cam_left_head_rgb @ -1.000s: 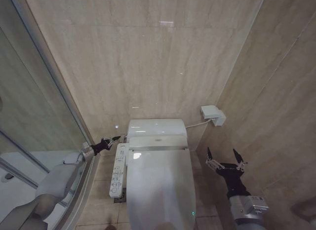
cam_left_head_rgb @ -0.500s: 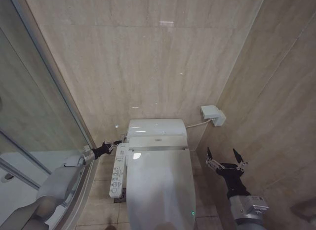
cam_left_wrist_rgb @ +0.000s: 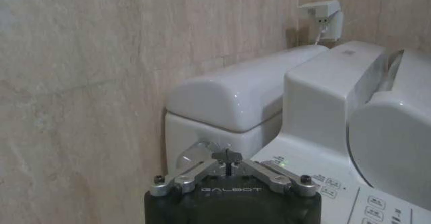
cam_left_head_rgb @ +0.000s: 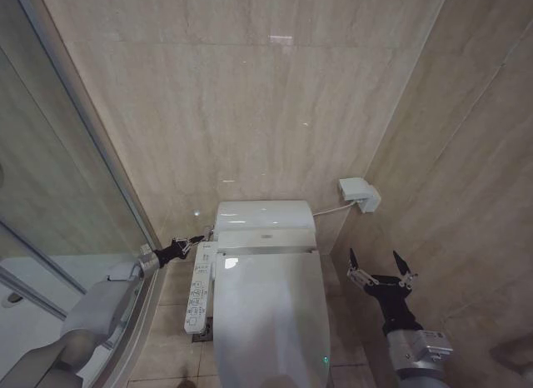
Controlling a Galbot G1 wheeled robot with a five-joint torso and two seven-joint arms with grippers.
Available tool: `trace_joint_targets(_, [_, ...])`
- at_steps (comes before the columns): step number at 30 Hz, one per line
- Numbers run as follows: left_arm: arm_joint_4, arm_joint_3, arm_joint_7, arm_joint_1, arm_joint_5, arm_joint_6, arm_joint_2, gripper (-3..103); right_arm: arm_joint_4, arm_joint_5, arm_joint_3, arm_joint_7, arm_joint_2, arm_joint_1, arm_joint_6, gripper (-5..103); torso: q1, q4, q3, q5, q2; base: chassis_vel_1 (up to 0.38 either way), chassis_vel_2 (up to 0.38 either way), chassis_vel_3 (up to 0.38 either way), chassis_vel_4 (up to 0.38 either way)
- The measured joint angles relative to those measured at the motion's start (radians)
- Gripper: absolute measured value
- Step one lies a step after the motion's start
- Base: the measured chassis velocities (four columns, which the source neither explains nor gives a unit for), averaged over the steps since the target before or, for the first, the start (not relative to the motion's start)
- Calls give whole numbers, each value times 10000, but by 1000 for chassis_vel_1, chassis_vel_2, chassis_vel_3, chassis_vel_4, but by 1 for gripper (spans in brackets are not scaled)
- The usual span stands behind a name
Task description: Open the toilet lid, clean the toilet bowl with a toilet brush, close the toilet lid, and flush.
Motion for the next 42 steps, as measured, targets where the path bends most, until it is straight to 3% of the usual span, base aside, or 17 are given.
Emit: trace_joint_targets(42, [846,157,57,-455,49,71,-287,0,0,0,0,0,0,0,0,100,0,-1,0,1,0,0,0,0,0])
